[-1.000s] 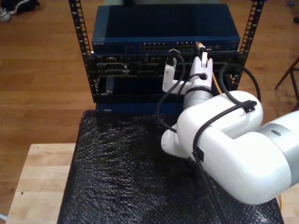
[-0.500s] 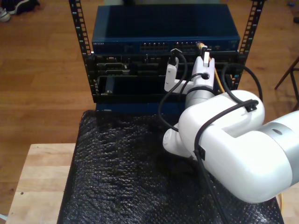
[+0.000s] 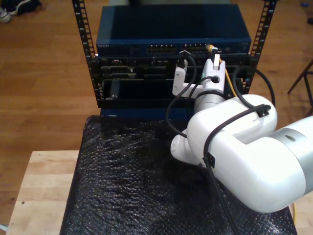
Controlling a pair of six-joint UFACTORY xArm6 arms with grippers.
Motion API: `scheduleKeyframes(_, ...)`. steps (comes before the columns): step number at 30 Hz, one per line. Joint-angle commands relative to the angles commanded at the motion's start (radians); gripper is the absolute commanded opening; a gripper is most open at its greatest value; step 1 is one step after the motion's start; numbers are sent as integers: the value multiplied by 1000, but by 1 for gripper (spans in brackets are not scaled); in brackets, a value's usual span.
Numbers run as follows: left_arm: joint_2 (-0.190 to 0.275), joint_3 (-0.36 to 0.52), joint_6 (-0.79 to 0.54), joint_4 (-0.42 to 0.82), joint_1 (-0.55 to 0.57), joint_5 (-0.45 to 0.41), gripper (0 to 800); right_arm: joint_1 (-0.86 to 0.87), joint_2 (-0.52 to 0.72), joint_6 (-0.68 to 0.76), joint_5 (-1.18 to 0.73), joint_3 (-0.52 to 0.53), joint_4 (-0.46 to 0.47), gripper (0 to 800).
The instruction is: Grab the cable and plug it in
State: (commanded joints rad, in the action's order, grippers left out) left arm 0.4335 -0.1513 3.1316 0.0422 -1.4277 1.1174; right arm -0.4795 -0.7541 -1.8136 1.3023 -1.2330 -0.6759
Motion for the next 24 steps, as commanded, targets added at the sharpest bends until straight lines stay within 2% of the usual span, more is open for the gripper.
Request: scheduleKeyframes(24,0,0,0,0,0,0,800,-17,-21,-2,0,-25,-2,0)
